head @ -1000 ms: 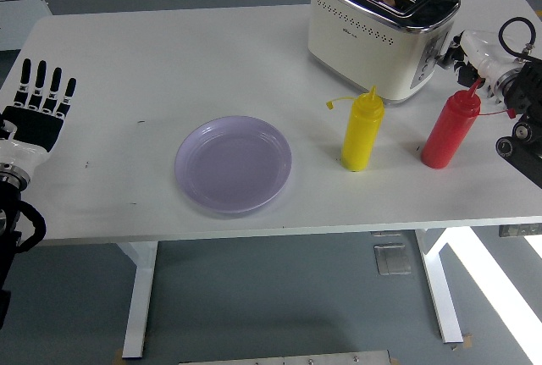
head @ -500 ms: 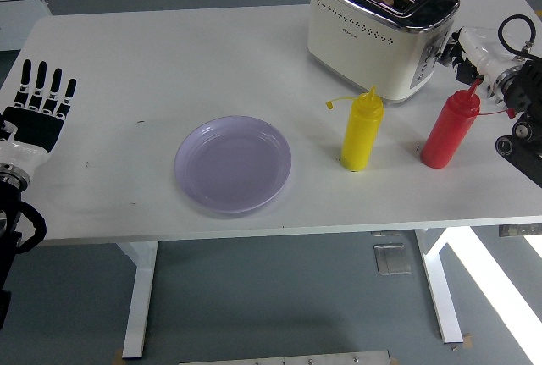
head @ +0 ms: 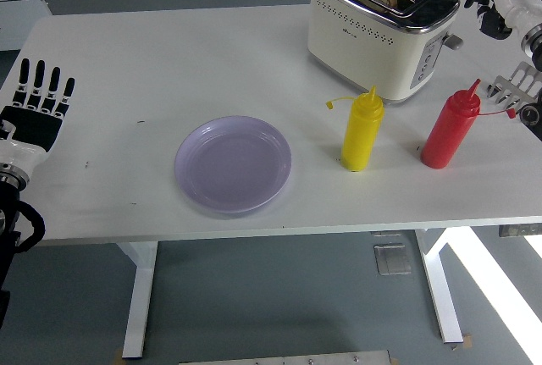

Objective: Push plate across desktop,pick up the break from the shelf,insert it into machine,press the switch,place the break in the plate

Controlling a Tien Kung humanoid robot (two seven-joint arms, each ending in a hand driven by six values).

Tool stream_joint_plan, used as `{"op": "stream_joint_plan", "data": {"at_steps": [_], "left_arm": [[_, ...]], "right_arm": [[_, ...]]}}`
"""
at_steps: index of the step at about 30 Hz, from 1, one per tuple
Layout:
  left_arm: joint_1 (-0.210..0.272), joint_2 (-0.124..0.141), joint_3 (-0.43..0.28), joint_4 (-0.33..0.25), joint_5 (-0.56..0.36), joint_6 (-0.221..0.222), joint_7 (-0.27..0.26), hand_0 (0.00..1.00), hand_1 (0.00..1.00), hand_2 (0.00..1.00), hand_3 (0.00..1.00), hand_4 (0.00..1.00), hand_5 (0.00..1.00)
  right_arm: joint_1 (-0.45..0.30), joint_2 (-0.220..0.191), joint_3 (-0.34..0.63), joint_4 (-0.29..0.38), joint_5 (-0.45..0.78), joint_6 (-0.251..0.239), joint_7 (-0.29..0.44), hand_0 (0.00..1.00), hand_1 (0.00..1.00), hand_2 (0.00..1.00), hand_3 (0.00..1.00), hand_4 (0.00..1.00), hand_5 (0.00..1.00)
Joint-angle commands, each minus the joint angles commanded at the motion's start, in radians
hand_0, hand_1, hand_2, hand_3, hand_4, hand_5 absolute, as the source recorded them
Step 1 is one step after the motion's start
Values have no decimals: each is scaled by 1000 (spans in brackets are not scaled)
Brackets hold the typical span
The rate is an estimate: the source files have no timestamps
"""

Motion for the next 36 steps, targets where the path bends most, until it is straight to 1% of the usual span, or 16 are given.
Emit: {"op": "stream_joint_plan", "data": {"at_steps": [4, 5, 10, 11, 13, 15, 16, 17, 19, 27, 28, 29, 32, 34, 35, 36], "left_arm": [[1, 0, -2, 1, 0, 1, 0, 789, 721, 681, 710, 620, 998], [1, 0, -2, 1, 0, 1, 0, 789, 721, 680, 710, 620, 998], [-1, 2, 0, 1, 0, 1, 0, 789, 721, 680, 710, 620, 998], [-2, 2, 1, 2, 0, 1, 0, 789, 721, 680, 709, 620, 998], [-2, 3, 2, 2, 0, 1, 0, 789, 721, 680, 709, 620, 998], [-3, 4, 2, 2, 0, 2, 0, 789, 721, 680, 709, 620, 998], [-3, 5, 2, 3, 0, 2, -1, 789, 721, 680, 709, 620, 998], [-3, 6, 3, 3, -1, 1, -1, 788, 721, 680, 709, 620, 998], [-4, 7, 4, 4, -1, 1, -1, 788, 721, 680, 709, 620, 998], [-7, 12, 12, 10, -9, 0, 0, 789, 721, 680, 709, 619, 998], [-7, 12, 13, 10, -10, 0, 0, 789, 721, 680, 709, 619, 998], [-7, 13, 15, 11, -12, 0, 1, 788, 721, 680, 710, 621, 998], [-9, 14, 21, 14, -16, 0, 1, 788, 721, 680, 710, 621, 998], [-10, 15, 25, 15, -18, 0, 1, 788, 721, 680, 710, 621, 998], [-10, 15, 26, 15, -19, 0, 1, 788, 721, 680, 710, 620, 998], [-11, 16, 28, 16, -19, 0, 1, 788, 721, 680, 710, 620, 998]], "right_arm": [[40, -3, -2, 44, 17, 30, -36, 531, 482, 623, 540, 28, 2], [59, -2, -11, 54, 29, 40, -46, 481, 547, 654, 613, 372, 2], [150, 17, -70, 68, 66, 87, -84, 481, 547, 654, 613, 372, 2], [171, 22, -84, 67, 71, 98, -91, 490, 599, 671, 684, 550, 2], [216, 39, -117, 56, 84, 124, -107, 490, 599, 671, 684, 550, 2], [249, 49, -134, 48, 89, 139, -115, 490, 599, 671, 684, 550, 2], [270, 65, -152, 30, 100, 153, -121, 490, 599, 671, 684, 550, 2], [293, 80, -167, 14, 110, 164, -125, 484, 631, 684, 712, 627, 85], [328, 105, -187, -18, 123, 177, -129, 484, 631, 684, 712, 627, 85], [498, 243, -275, -200, 188, 220, -139, 480, 637, 690, 721, 641, 106], [516, 257, -281, -223, 196, 223, -140, 480, 637, 690, 721, 641, 106], [537, 276, -288, -250, 208, 227, -141, 485, 649, 698, 734, 678, 160], [590, 330, -312, -332, 245, 229, -142, 485, 649, 698, 734, 678, 160], [611, 355, -329, -379, 265, 227, -141, 485, 649, 698, 734, 678, 160], [622, 371, -341, -407, 279, 224, -139, 490, 656, 708, 738, 694, 191], [630, 384, -352, -432, 288, 222, -137, 490, 656, 708, 738, 694, 191]]}}
